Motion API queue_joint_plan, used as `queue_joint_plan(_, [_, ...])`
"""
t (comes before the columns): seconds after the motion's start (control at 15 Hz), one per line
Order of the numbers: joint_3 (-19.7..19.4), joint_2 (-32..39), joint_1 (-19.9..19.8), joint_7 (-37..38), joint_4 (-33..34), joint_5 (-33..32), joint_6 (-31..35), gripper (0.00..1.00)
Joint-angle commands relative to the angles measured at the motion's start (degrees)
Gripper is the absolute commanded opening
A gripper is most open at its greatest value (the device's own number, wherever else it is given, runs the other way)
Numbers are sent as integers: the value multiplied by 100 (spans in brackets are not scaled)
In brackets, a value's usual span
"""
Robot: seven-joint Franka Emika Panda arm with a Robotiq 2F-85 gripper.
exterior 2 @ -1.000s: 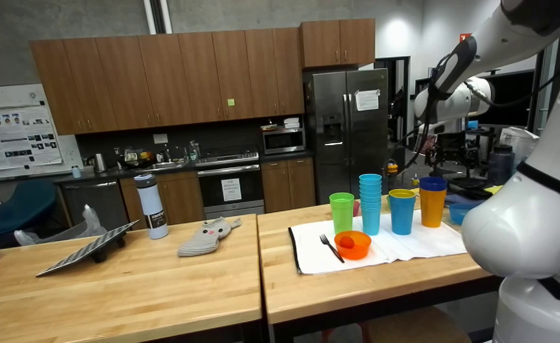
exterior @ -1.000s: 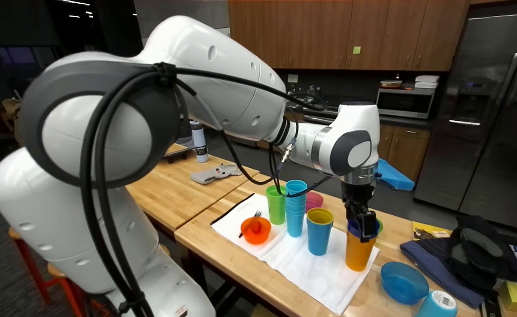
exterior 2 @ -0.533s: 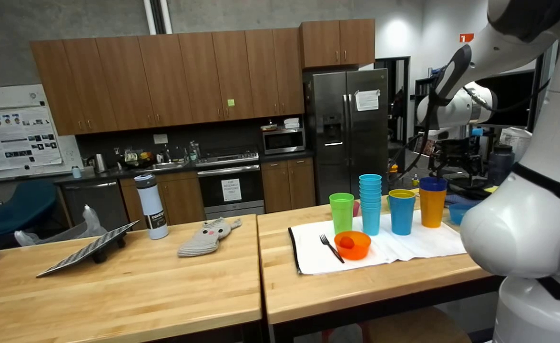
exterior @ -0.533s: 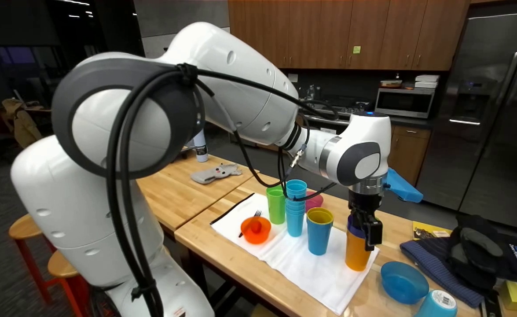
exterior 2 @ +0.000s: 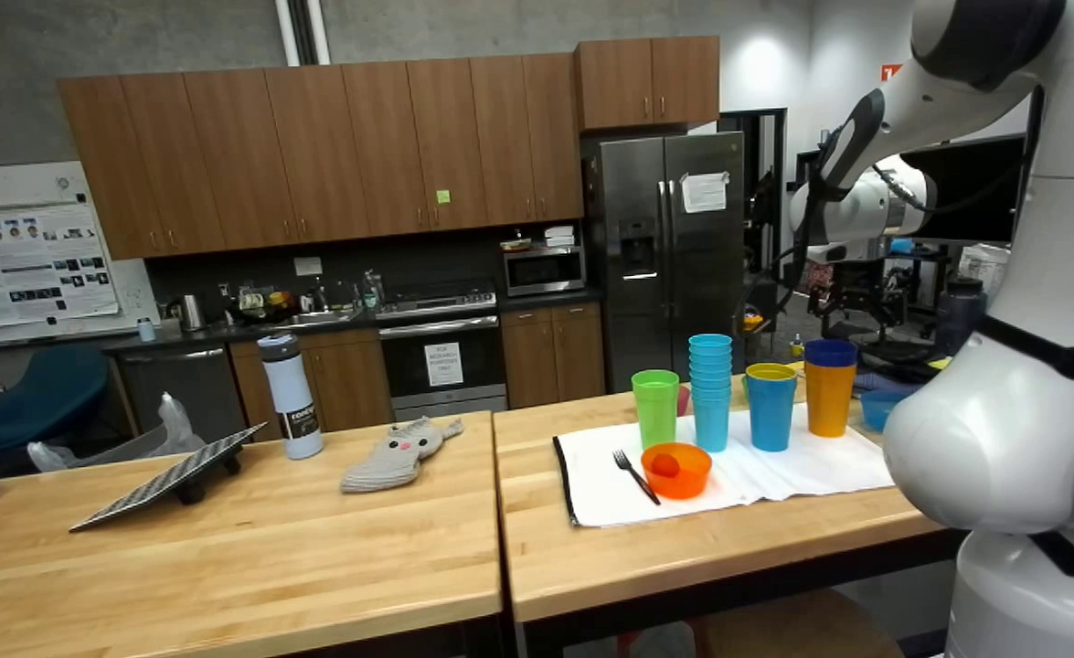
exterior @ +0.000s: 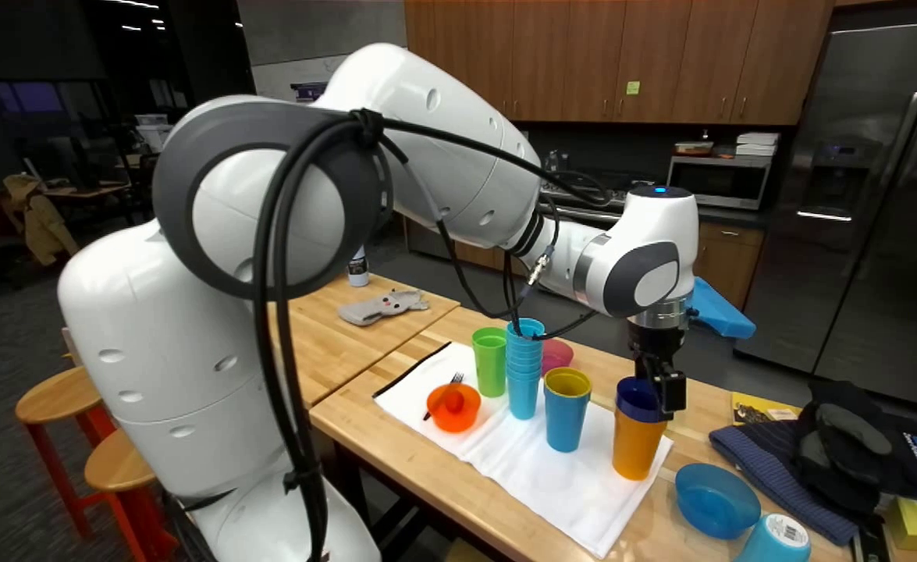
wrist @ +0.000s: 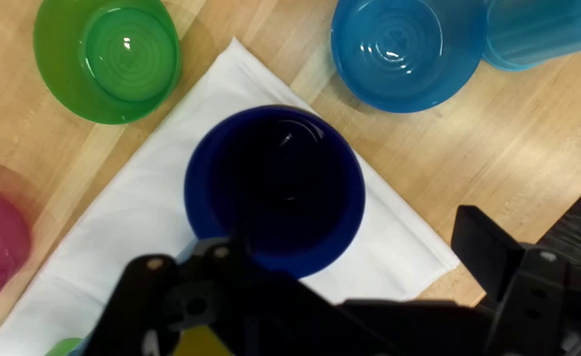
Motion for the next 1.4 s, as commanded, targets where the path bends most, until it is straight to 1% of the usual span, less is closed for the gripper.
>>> queue_joint_plan(0.0, [100,153,-62,-315,265,202,-27,100])
queue_joint_plan(0.07, [119,179,-57,-384,283,223,-40,100])
queue_joint_plan(0.13, [-111,100,340,-132,187,35,-72,100])
queue_joint_plan(0.53, [-445,219,987,-95,193,225,-190,100])
queue_joint_plan(0.87, [-728,20,1242,-94,59,179,-201,100])
queue_joint_plan(1.07, [-938,-163,1352,-95,99,116,-245,100])
queue_joint_plan(1.33, [-1263,-560,1492,-101,244,-161,-410,100])
